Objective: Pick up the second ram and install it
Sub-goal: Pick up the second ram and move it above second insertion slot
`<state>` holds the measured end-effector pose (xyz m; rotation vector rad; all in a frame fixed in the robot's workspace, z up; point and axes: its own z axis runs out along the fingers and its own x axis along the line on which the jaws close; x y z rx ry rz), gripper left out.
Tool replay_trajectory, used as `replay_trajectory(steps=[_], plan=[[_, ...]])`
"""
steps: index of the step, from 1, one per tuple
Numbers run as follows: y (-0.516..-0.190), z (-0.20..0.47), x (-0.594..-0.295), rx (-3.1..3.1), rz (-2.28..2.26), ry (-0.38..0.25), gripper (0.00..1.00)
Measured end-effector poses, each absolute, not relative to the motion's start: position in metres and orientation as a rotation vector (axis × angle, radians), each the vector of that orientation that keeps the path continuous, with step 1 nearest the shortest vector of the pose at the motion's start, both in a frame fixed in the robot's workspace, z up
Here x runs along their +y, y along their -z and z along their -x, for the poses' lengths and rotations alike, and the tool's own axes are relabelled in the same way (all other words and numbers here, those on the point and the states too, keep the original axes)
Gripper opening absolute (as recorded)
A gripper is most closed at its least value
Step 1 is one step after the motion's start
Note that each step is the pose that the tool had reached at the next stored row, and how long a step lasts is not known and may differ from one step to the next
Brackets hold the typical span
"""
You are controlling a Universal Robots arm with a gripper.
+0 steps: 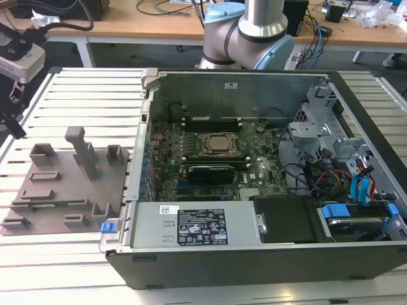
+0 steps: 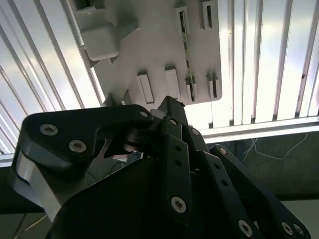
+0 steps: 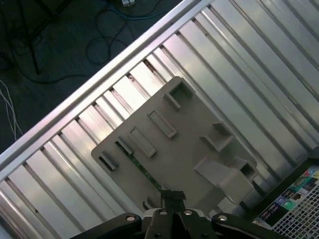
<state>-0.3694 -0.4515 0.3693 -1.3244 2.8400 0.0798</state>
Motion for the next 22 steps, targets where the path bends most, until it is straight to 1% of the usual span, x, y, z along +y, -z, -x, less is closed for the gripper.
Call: replay_trajectory(steps=[22], plan=[[-0.3693,0.3694,-0.4515,2.519,1.882,-0.081,0.10]])
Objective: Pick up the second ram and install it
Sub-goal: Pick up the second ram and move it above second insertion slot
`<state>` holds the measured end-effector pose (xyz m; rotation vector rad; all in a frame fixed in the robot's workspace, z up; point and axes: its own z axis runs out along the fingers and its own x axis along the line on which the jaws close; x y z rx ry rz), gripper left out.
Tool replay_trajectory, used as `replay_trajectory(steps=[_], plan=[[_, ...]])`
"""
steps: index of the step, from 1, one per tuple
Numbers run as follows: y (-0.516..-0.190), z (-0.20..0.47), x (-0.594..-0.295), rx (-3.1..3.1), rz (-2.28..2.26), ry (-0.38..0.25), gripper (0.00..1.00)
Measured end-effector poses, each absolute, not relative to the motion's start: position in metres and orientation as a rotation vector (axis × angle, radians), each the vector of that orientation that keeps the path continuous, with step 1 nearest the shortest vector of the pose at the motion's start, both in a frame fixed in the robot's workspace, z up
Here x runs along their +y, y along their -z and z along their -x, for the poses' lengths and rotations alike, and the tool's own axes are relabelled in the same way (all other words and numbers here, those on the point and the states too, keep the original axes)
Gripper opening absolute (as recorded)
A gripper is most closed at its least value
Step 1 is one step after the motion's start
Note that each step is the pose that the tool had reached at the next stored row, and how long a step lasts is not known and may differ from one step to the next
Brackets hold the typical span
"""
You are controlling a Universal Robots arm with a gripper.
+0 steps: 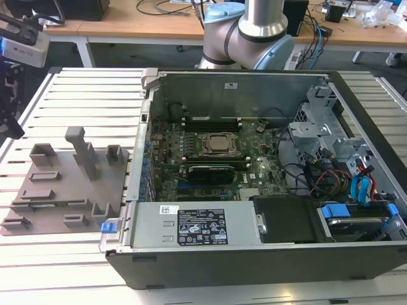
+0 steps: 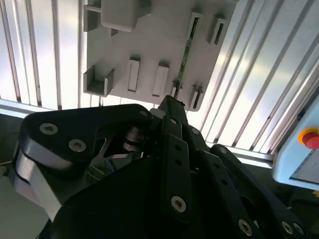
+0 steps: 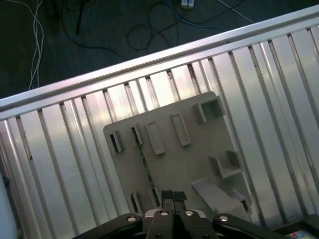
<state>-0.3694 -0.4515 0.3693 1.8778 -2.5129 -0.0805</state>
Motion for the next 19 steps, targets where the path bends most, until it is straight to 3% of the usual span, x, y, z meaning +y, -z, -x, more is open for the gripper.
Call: replay_trajectory(steps=[19], plan=[[-0.3693,0.3694,-0.4515,-2.185,-2.240,0.078,0.10]])
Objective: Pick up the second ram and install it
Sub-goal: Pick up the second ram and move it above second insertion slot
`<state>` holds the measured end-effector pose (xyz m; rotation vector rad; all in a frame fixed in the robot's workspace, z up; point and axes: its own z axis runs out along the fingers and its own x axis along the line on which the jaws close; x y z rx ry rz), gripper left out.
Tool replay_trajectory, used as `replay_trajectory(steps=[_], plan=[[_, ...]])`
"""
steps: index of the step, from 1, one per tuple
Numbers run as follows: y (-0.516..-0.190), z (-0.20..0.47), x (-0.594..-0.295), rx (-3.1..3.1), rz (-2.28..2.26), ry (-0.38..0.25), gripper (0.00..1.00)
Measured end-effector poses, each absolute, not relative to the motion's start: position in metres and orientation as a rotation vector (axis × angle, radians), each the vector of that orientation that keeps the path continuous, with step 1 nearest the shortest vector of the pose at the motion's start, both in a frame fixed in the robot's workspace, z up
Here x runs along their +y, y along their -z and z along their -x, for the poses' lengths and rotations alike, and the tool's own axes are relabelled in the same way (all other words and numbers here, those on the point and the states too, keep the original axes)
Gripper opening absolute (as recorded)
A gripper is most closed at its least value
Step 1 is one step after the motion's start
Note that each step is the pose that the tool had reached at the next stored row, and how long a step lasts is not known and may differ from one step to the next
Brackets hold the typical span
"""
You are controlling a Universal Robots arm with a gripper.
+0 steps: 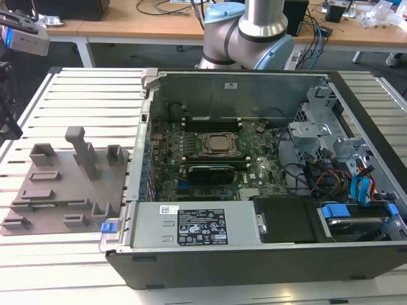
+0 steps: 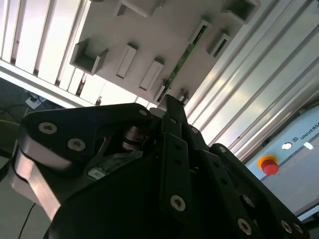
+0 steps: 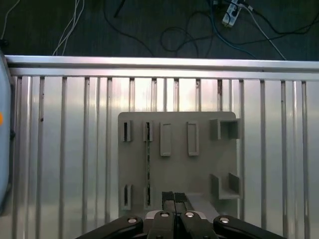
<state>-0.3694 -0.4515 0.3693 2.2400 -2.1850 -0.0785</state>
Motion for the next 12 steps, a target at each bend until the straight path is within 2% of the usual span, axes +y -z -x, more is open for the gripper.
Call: replay_trajectory(steps=[12], plan=[[-0.3665,0.3694,-0.4515,-2.203,-2.238,0.094,0.10]])
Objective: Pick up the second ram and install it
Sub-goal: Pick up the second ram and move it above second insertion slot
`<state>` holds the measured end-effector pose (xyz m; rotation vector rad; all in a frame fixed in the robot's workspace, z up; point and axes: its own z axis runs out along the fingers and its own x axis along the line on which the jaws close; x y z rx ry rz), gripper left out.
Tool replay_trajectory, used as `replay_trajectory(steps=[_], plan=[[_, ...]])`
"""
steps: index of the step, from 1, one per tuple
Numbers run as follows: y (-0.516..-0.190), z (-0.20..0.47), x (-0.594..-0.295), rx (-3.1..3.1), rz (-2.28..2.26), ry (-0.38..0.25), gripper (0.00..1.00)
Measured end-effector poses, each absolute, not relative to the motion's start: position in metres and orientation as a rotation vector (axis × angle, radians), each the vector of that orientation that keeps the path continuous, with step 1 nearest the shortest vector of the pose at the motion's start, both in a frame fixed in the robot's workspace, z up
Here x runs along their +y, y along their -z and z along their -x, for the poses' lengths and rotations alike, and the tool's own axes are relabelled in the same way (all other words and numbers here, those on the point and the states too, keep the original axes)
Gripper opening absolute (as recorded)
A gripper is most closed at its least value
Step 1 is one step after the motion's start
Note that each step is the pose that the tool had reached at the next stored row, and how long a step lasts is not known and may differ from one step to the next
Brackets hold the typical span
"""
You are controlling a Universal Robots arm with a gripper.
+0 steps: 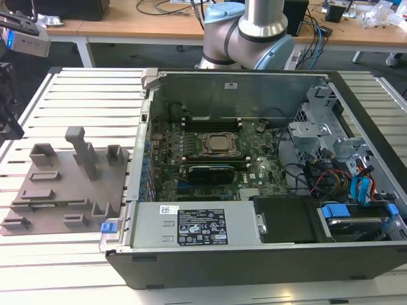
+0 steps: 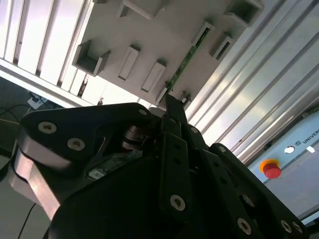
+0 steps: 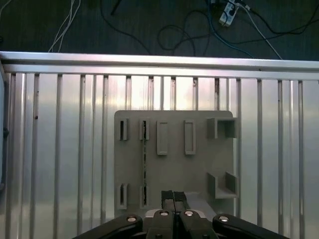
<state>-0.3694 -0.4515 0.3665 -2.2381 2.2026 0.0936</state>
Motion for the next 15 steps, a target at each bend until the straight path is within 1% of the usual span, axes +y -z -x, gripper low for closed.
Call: replay_trajectory(steps=[2,3,5,8,15], plan=[[-0.367,0.369,-0.451,2.203,2.238,-0.094,0.11],[-0.367,0.369,-0.451,2.204,2.237,-0.094,0.16],[-0.367,0.369,-0.451,2.204,2.236,-0.094,0.30],[-0.366,0.370,-0.452,2.205,2.236,-0.094,0.30],[-0.351,0.370,-0.454,2.205,2.236,-0.094,0.30]])
